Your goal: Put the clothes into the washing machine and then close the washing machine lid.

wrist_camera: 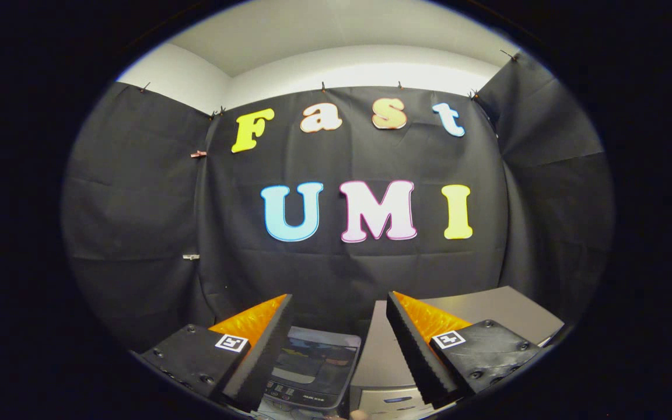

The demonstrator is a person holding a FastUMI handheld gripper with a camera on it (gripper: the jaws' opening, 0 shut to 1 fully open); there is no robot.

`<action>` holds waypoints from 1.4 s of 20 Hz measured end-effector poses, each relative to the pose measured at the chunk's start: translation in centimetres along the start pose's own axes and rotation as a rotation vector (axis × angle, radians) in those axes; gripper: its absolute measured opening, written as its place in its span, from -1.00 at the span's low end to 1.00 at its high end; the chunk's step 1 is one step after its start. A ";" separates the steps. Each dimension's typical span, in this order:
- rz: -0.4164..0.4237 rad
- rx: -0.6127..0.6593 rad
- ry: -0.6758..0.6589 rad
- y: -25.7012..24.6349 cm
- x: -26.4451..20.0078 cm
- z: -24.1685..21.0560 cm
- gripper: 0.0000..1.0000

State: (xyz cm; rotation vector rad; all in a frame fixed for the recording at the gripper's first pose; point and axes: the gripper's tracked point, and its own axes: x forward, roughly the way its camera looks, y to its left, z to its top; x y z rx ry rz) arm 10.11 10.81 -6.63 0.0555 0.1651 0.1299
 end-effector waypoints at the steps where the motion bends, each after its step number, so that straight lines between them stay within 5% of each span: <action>1: -0.004 -0.014 -0.018 -0.7 -1.3 0.6 0.97; 15: -0.109 -0.020 -0.139 -8.9 -13.3 5.3 0.95; 28: -0.066 -0.025 -0.174 -8.8 -16.1 6.6 0.95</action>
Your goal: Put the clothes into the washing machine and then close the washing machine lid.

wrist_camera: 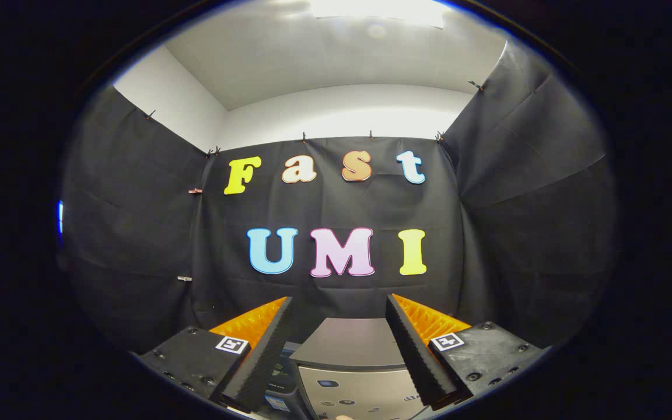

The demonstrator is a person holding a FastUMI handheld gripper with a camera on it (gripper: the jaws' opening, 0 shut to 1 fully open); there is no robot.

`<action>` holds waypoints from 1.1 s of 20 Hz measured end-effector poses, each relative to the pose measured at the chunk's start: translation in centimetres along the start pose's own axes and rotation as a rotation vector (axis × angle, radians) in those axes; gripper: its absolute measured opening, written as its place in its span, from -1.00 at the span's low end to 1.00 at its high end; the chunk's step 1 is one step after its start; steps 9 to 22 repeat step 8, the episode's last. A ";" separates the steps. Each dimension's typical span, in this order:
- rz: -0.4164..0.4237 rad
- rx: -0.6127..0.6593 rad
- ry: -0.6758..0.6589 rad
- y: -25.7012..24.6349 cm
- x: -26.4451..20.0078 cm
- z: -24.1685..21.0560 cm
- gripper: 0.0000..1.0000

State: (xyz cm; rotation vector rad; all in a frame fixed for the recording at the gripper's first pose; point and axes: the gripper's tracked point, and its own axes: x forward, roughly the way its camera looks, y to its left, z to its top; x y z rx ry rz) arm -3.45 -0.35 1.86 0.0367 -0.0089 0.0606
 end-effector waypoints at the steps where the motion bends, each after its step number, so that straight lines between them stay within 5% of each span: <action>1: 0.003 -0.010 0.004 0.2 0.2 -0.2 0.95; 22: 0.026 -0.012 0.022 1.6 0.5 -0.8 0.95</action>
